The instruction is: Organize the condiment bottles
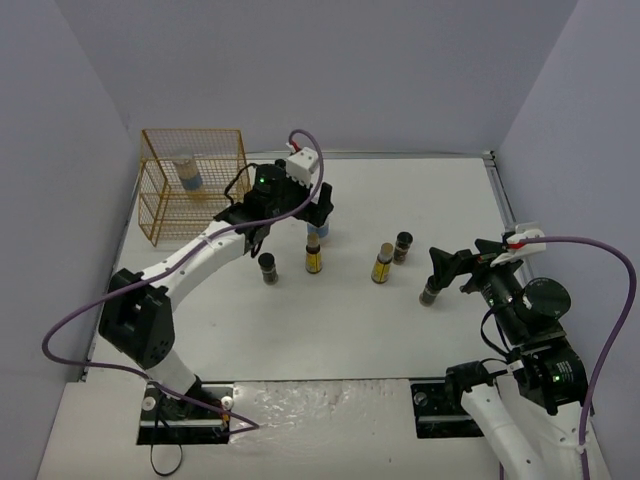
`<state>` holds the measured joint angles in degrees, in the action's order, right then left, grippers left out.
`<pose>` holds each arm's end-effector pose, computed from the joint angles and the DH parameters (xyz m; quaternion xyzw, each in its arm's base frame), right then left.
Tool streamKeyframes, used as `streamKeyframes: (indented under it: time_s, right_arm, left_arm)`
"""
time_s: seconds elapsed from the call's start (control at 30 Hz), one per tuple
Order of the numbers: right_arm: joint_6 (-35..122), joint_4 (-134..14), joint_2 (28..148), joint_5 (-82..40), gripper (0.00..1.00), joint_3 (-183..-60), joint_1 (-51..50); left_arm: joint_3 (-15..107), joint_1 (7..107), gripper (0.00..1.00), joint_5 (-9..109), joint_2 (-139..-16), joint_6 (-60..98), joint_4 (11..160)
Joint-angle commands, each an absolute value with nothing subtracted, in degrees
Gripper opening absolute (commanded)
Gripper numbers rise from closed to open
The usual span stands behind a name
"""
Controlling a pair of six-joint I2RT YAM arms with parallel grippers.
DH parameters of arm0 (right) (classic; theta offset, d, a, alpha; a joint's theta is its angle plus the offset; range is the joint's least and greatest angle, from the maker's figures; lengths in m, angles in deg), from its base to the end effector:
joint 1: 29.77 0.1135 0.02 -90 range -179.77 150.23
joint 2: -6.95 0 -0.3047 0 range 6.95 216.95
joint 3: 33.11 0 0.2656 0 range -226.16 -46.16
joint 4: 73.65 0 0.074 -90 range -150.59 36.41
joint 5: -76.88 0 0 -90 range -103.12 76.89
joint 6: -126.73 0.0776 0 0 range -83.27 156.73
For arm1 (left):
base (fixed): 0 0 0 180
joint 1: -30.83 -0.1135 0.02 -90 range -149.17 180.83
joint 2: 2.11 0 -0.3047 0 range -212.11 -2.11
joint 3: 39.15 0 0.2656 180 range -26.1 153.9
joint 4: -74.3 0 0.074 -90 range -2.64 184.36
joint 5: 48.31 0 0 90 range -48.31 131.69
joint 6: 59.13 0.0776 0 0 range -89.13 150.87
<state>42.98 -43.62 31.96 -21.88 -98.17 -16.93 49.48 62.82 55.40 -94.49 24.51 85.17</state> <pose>0.0906 0.0328 0.4394 -0.0952 0.6364 0.1751 0.7452 0.3653 -0.2499 0.3629 0.2454 0.7499 -0.2886 0.5423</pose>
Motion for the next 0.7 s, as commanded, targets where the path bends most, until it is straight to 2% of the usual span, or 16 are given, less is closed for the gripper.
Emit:
streamKeyframes:
  time_s: [0.0,0.57,0.67]
  right_arm:
    - [43.94,-48.11,31.71,-23.31,1.00,-98.71,-16.68]
    - [44.55,-47.76,29.81,-22.78,1.00,-97.84,-16.68]
    - [44.55,-47.61,29.68,-22.57,1.00,-97.88,-16.59]
  left_arm:
    - [51.71,65.96,0.97,45.31,-96.44,25.25,82.74]
    - [56.61,67.75,0.96,38.78,-104.31,23.06,85.79]
    - [57.38,67.75,0.90,40.11,-105.27,22.56,85.24]
